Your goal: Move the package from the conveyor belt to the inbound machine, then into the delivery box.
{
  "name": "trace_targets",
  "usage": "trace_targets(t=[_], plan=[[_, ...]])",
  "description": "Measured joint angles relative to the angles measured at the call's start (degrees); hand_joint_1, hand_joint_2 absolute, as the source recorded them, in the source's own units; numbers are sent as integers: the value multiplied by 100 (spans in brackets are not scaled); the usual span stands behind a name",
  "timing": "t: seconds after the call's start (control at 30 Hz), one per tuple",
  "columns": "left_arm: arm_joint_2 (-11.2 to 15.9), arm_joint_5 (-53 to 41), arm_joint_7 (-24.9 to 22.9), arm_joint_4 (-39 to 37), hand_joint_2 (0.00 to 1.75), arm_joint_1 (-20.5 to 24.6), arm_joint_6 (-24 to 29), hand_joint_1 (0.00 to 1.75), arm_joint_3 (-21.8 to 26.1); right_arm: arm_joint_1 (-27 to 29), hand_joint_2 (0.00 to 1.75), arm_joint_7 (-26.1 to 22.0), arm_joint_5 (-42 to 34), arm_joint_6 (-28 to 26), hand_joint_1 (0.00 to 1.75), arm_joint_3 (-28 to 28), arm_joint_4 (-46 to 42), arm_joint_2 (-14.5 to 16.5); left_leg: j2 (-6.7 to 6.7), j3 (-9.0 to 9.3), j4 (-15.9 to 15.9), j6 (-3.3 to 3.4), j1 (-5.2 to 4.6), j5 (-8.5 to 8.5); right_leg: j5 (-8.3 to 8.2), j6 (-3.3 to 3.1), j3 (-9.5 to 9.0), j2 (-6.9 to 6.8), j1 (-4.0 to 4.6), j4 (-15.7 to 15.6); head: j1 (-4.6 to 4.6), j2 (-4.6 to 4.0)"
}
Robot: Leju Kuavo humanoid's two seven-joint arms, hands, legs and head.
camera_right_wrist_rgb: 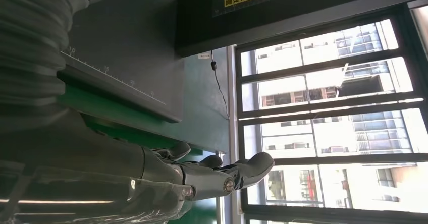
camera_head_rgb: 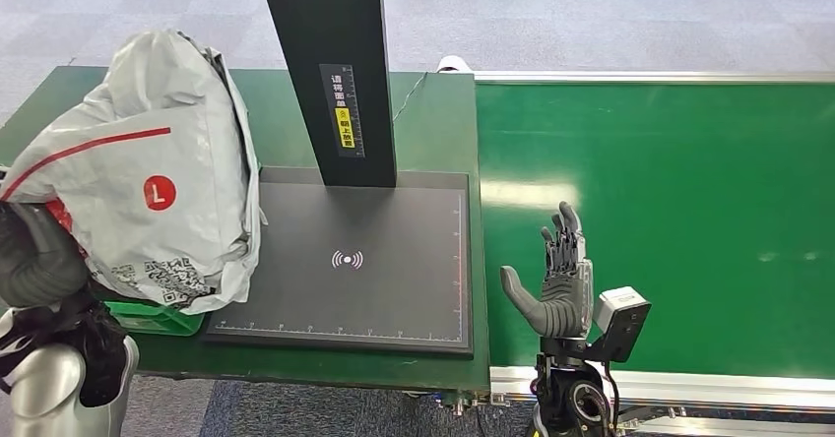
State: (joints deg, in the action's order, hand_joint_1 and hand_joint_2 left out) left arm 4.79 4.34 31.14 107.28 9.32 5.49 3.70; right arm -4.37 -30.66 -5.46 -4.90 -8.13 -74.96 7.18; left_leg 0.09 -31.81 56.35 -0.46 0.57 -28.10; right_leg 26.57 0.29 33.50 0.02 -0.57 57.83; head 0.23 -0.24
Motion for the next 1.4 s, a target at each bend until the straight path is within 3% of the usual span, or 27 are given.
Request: trace_targets(t=[0.2, 0.43, 0.6, 0.8, 1.03, 1.2, 1.4], plan=[[72, -259, -379, -349, 175, 426, 451, 175, 830, 74, 175, 65, 106, 17, 0, 32, -122, 68, 3, 2, -1, -1, 1, 1, 0, 0, -1, 1, 2, 1, -1, 0], [463, -1431, -905, -1638, 175, 671, 750, 175, 1718, 139, 175, 107, 52, 42, 0, 53, -203, 70, 5, 3, -2, -2, 2, 2, 0, -1, 1, 3, 3, 1, 0, 0], [1064, -3463, -1424, -3099, 175, 833, 670, 175, 1842, 245, 175, 191, 35, 67, 0, 61, -368, 71, 12, 1, -2, -2, 2, 2, 1, -2, 4, 7, 3, 2, 1, 0], [1484, -3912, -1603, -4264, 175, 937, 512, 175, 1942, 325, 175, 263, 35, 72, 0, 65, -490, 75, 24, 0, -3, -2, 2, 2, 1, -2, 5, 20, 4, 3, 2, 0], [1587, -3995, -1676, -4474, 175, 775, 398, 175, 2147, 306, 175, 284, 16, 130, 0, 41, -488, 88, 22, -5, -3, -3, 2, 0, 1, -2, 7, 18, 4, 2, 2, 0], [1482, -4176, -1762, -4429, 175, 674, 389, 175, 2137, 230, 175, 307, -5, 227, 0, 8, -463, 97, 21, -2, -3, -3, 2, 1, 1, -2, 6, 16, 4, 2, 1, 0], [1453, -4237, -1905, -4459, 175, 885, 316, 175, 1962, 111, 175, 337, -3, 326, 0, -22, -387, 101, 17, -1, -3, -4, 3, 3, 0, -2, 5, 14, 4, 2, 2, 0]])
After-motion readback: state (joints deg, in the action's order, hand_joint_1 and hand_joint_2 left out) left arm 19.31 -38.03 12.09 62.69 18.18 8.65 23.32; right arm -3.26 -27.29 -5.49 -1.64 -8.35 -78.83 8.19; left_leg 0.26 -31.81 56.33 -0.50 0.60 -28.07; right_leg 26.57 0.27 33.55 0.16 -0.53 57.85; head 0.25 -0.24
